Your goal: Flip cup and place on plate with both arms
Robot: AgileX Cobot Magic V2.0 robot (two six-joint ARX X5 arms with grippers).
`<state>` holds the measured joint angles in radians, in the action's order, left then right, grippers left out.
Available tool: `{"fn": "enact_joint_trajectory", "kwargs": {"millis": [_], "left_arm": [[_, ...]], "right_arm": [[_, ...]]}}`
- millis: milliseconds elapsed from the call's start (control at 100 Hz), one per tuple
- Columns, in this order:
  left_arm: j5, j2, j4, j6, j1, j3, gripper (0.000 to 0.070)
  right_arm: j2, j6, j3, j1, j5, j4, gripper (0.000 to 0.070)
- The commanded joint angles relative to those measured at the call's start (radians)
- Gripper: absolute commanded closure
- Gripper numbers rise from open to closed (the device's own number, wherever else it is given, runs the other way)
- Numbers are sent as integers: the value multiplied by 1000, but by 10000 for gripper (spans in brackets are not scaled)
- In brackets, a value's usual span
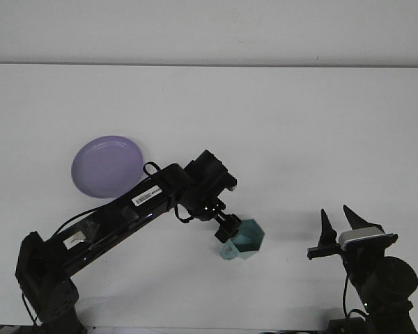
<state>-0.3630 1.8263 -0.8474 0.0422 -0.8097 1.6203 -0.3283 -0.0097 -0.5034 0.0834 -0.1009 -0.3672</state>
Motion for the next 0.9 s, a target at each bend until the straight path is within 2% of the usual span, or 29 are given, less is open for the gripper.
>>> {"fn": "enact_joint_trajectory", "kwargs": {"millis": [0, 570, 610, 750, 890], "left_arm": [[4, 31, 19, -2, -18, 26, 194], [32, 162, 87, 22, -68, 26, 207], [32, 163, 88, 22, -69, 26, 257], [32, 163, 104, -26, -76, 26, 700], [32, 163, 109, -23, -76, 26, 688]], "right_arm": [[0, 14, -8, -1, 5, 13, 358], [0, 14, -8, 0, 5, 11, 358], [0, 14, -8, 0, 5, 11, 358], [0, 14, -8, 0, 5, 11, 358], [0, 14, -8, -1, 5, 8, 358]]}}
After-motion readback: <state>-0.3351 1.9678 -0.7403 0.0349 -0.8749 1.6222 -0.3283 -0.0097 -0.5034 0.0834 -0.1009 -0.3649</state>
